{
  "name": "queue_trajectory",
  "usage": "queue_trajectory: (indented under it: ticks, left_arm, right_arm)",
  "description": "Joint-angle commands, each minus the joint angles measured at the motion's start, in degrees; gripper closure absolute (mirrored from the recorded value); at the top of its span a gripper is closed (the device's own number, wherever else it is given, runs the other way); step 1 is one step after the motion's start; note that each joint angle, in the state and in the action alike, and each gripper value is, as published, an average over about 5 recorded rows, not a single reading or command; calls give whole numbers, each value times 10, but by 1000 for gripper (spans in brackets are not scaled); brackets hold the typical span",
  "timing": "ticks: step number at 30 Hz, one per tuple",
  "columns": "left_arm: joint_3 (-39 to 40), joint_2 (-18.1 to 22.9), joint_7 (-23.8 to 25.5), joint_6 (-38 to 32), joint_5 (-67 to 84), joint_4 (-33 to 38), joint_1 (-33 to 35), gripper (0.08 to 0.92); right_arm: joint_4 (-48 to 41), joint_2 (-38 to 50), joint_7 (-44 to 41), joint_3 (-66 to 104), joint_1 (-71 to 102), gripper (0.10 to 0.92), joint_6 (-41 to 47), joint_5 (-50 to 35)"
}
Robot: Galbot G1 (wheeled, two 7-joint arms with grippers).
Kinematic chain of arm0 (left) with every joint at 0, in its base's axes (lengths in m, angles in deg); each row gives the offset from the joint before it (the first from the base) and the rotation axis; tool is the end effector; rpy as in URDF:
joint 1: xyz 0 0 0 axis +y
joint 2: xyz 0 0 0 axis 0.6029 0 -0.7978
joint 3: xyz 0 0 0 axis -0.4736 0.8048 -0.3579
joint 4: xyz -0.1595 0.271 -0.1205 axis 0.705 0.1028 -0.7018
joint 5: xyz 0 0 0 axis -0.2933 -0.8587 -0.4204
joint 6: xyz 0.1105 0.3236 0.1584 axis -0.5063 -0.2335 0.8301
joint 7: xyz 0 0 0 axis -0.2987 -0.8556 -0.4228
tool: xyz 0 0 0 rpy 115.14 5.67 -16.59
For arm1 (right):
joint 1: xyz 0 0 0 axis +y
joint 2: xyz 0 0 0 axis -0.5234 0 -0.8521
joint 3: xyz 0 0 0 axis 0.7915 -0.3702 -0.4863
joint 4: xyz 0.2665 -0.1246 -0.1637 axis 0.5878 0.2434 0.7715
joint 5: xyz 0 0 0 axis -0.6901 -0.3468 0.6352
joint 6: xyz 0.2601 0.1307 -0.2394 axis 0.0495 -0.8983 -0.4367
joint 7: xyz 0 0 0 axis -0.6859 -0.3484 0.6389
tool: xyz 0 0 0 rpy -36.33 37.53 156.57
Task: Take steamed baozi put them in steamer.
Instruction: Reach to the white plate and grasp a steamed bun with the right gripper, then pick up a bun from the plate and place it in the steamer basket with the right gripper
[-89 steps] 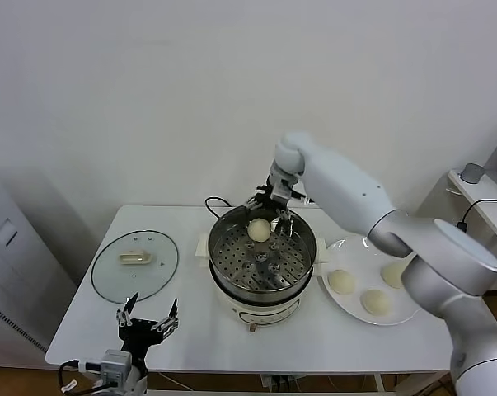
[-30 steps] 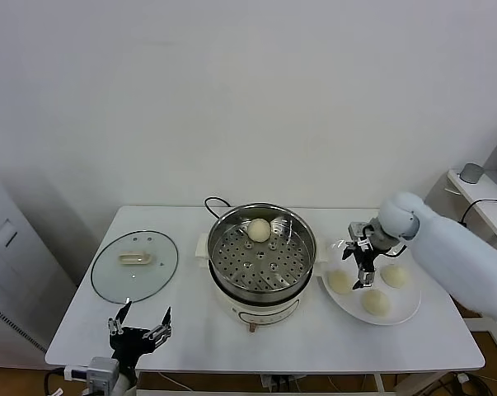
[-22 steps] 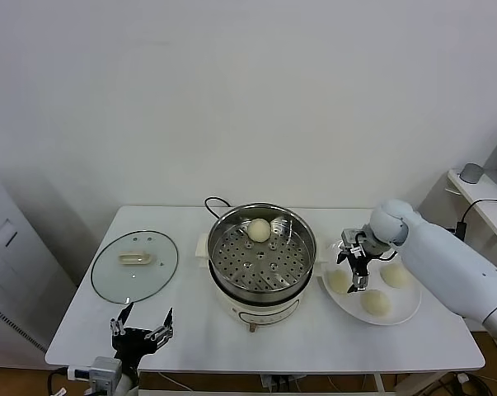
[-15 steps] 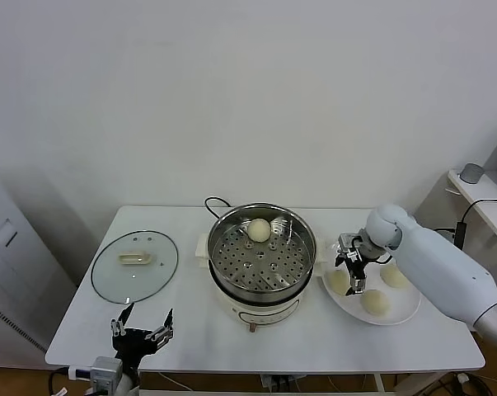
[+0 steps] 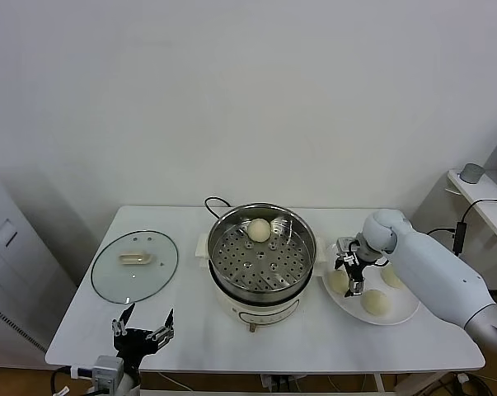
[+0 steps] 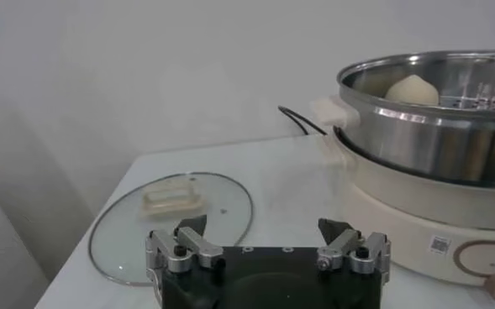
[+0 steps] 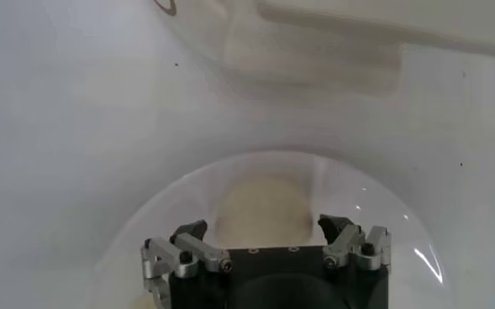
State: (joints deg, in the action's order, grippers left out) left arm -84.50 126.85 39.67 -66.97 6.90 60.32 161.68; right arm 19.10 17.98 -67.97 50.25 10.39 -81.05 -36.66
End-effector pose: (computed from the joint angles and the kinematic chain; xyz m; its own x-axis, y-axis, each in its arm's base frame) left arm 0.1845 0.0227 -0.2635 -0.9280 0.0332 0.3711 0.0859 0.9883 0.1264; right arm 0.5506 -0.1158 -0.2367 -0.1282 -0.1284 0.9834 -0.9871 -0.0791 -0.1390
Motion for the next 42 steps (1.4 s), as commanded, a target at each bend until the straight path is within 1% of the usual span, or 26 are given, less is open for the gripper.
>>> queue_trajectory:
  ticks: [1, 4, 6, 10, 12, 16, 20, 25, 31, 35, 42]
  left_arm:
    - [0, 0, 0, 0, 0, -1, 0, 177]
    - [0, -1, 0, 0, 0, -2, -1, 177]
    - [1, -1, 0, 0, -1, -2, -1, 177]
    - [6, -1, 0, -1, -3, -3, -2, 177]
    - [9, -1, 0, -1, -5, -3, -4, 177]
    - [13, -1, 0, 8, -20, -3, -10, 177]
    - [13, -4, -1, 25, -38, -1, -13, 177]
    - [10, -4, 2, 32, -53, 6, -11, 177]
    - [12, -2, 4, 36, -53, 20, -11, 177]
    - [10, 4, 4, 37, -50, 28, -13, 177]
    - [18, 5, 3, 37, -46, 40, -11, 177]
  right_arm:
    - [-7, -5, 6, 4, 2, 389, -2, 4]
    - [-6, -2, 4, 5, -3, 459, -1, 0]
    - [0, 5, 0, 4, -11, 482, 2, -7]
    - [25, 36, -14, -12, -52, 490, 19, -40]
    - [43, 61, -22, -40, -91, 491, 39, -73]
    - [79, 110, -36, -157, -226, 491, 86, -182]
    - [100, 118, -47, -290, -386, 491, 123, -283]
    - [115, 68, -50, -422, -520, 491, 154, -376]
    - [146, -12, -34, -449, -548, 491, 250, -449]
    - [145, -55, -25, -449, -535, 491, 290, -464]
    - [116, -133, -6, -451, -491, 499, 316, -464]
